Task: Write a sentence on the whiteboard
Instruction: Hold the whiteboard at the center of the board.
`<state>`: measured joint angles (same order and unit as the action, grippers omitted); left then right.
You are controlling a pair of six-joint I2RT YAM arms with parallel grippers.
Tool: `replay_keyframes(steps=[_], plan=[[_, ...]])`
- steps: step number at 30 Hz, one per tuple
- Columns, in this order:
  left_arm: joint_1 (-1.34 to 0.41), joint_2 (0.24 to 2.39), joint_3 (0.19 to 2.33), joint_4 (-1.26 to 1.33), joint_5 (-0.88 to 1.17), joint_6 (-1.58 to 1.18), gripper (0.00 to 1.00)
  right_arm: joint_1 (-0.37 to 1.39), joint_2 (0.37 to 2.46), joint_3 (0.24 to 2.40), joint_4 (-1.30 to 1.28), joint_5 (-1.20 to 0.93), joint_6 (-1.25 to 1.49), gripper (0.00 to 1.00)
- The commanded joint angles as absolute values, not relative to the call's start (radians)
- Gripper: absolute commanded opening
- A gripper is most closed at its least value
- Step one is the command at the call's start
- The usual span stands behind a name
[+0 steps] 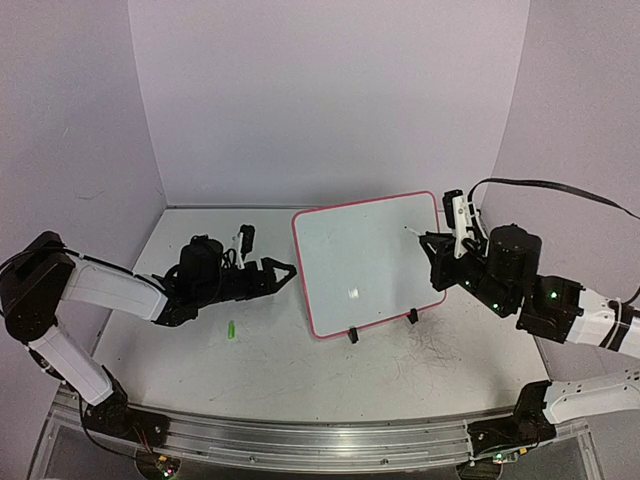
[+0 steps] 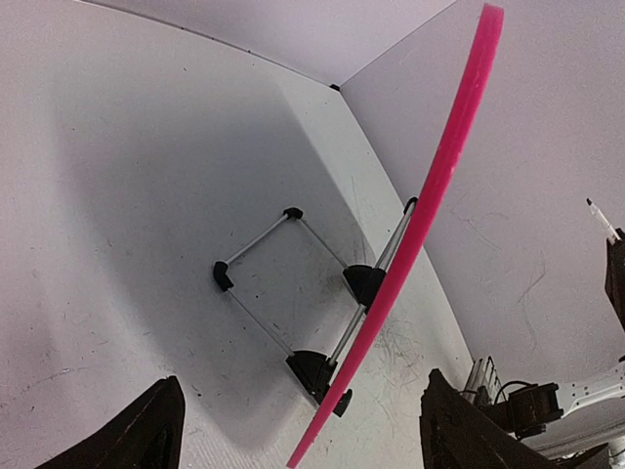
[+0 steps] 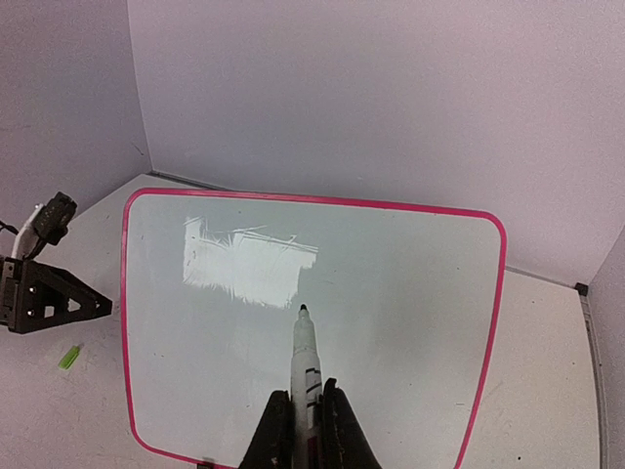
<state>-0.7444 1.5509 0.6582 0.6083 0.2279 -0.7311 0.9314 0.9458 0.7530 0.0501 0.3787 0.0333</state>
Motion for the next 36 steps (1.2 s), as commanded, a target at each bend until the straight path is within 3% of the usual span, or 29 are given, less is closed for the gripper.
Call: replay_keyframes(steps=[1, 9, 28, 36], plan=[[-0.733, 1.573, 0.701, 0.762, 0.295, -0.715, 0.84, 0.935, 0.981, 0.831, 0.055, 0.324, 0.015, 0.00], [-0.726, 1.612, 0.715, 0.805, 0.345, -0.698, 0.87, 0.936, 1.055, 0.890, 0.049, 0.300, 0.018, 0.00], [-0.711, 1.718, 0.810, 0.831, 0.446, -0.687, 0.54, 0.937, 1.303, 0.987, 0.196, -0.014, -0.069, 0.00], [-0.691, 1.740, 0.833, 0.843, 0.495, -0.677, 0.43, 0.937, 1.370, 1.015, 0.227, -0.035, -0.069, 0.00]])
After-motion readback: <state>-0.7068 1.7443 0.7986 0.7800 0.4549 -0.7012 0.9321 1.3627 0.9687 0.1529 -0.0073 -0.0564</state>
